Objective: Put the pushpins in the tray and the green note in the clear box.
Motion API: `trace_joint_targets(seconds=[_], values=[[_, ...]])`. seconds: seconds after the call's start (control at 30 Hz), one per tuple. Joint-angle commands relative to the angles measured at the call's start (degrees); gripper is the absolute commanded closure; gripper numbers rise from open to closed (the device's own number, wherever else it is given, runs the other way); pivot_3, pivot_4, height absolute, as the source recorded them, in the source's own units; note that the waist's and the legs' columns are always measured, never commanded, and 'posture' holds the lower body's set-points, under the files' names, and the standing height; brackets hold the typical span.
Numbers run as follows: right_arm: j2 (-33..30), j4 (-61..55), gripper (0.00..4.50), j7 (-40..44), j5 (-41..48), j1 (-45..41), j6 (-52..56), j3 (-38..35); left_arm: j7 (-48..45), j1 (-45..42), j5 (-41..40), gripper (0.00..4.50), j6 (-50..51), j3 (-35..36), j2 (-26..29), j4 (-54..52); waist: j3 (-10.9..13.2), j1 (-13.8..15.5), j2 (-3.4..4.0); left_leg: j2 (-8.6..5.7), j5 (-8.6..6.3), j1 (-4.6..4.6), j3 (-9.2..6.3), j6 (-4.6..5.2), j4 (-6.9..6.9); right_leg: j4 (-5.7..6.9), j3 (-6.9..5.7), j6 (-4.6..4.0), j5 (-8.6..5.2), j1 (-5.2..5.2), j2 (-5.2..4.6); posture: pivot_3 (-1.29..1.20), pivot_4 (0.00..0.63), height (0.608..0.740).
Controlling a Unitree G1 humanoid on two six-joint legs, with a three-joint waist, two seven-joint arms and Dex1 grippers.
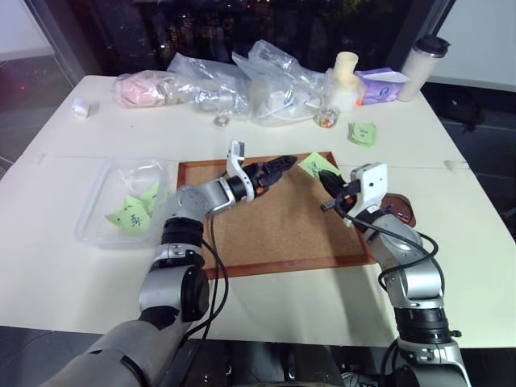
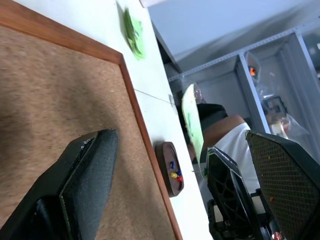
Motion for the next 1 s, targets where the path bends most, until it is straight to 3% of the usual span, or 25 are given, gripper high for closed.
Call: trace_joint_targets(seconds=[0.03,0.6,0.7,0.93,0.97,1.0], values=[[0.2,-4.0,4.50,-0.4,0.9,-0.6,0.4,0.1,0.4,-1.0,-1.0,0.04,-0.9,0.1,-1.3,-0.3,0.0,0.0,0.00,0.00,0.00,0.00,0.00,0.00,0.00,0.00,0.00,0.00,0.00,0.00,0.00,0.00,0.150,0.737],[0.7,-9.0,4.50,-0.8,1.4,1.0,3.4,2.8,3.5,-3.7,-3.4,0.04,-8.9,4.9,-6.4,5.5,0.0,0.0,0.00,0.00,0.00,0.00,-0.01,0.00,-0.01,-0.02,0.00,0.00,0.00,0.01,0.01,0.00,0.150,0.737],[0.8,-10.8,4.50,-0.9,1.9,1.2,4.2,3.4,3.3,-3.3,-2.4,0.84,-10.3,3.9,-6.8,6.3,0.0,0.0,0.00,0.00,0.00,0.00,-0.01,0.00,-0.01,-0.02,-0.01,0.00,0.00,0.00,0.01,0.00,0.150,0.737],[1.0,-11.8,4.50,-1.3,1.9,1.0,4.9,4.0,2.4,-3.5,-2.2,4.16,-10.7,3.5,-6.3,6.9,0.0,-0.1,0.00,0.00,0.00,0.00,-0.01,0.00,-0.02,-0.02,-0.01,0.01,0.00,0.00,0.02,0.00,0.150,0.737],[1.0,-11.8,4.50,-1.3,2.0,1.0,5.0,4.0,2.5,-3.6,-2.3,4.46,-10.7,3.5,-6.3,6.9,0.0,-0.1,0.00,0.00,0.00,0.00,-0.01,0.00,-0.02,-0.02,-0.01,0.00,0.00,0.00,0.02,0.00,0.150,0.737],[1.0,-11.8,4.50,-1.3,2.0,1.0,5.0,4.0,2.6,-3.6,-2.4,4.46,-10.7,3.6,-6.3,7.0,0.0,-0.1,0.00,0.00,0.00,0.00,-0.02,0.00,-0.02,-0.02,-0.01,0.00,0.00,0.00,0.02,0.00,0.150,0.737]])
